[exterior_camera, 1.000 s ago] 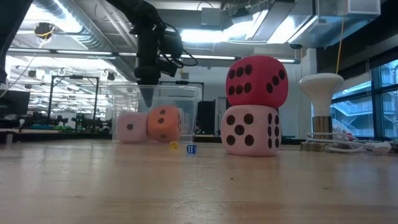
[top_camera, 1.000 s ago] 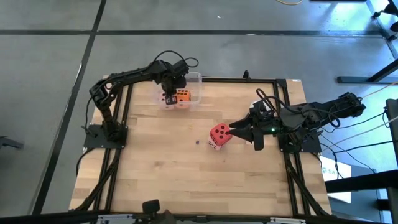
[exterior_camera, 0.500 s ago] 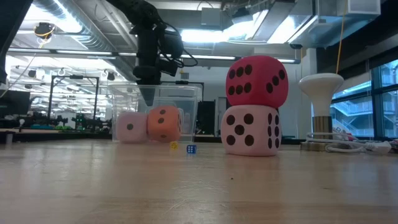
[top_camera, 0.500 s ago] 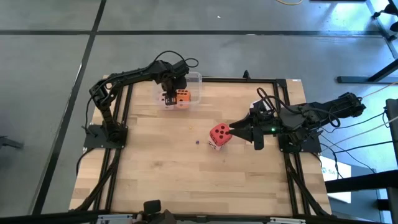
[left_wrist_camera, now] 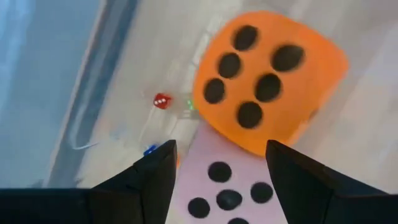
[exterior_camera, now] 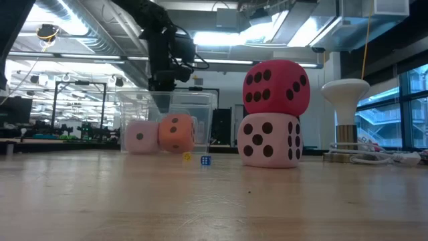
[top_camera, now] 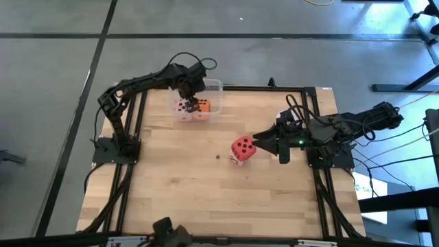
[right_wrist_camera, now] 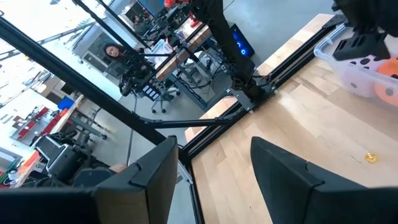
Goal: Pick & Place Dice
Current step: Put the small yellow dice into the transparent bin
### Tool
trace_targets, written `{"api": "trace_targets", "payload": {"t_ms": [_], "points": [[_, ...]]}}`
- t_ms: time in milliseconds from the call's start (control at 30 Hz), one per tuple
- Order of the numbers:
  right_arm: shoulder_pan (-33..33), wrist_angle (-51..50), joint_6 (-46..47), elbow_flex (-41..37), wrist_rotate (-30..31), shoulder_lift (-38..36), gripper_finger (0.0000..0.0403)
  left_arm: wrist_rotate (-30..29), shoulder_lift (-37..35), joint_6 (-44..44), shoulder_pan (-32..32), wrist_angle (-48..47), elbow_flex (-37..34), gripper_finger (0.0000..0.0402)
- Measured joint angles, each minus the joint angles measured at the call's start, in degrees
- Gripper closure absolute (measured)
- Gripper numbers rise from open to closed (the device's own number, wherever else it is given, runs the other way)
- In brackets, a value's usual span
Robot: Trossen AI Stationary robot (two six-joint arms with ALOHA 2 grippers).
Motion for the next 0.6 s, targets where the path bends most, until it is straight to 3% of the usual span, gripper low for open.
{"api": "trace_targets", "payload": {"t_ms": [133, 300, 467, 600], "points": [[0.0, 0.0, 0.0, 0.0, 0.0, 0.0, 0.0202, 0.2, 0.0, -4.5, 1.3, -1.3, 0.9, 0.0165], [0.0, 0.4, 0.0, 0.0, 0.0, 0.0, 0.0202, 7.6, -2.4, -8.5, 2.6, -1.7, 2.2, 0.0165], [0.0, 0.4, 0.0, 0.0, 0.0, 0.0, 0.0202, 10.3, -10.9, -8.5, 1.7, 0.9, 2.3, 0.0165], [0.0, 0.4, 0.0, 0.0, 0.0, 0.0, 0.0202, 10.4, -19.6, -4.1, -5.1, 2.7, -0.7, 0.0176]]}}
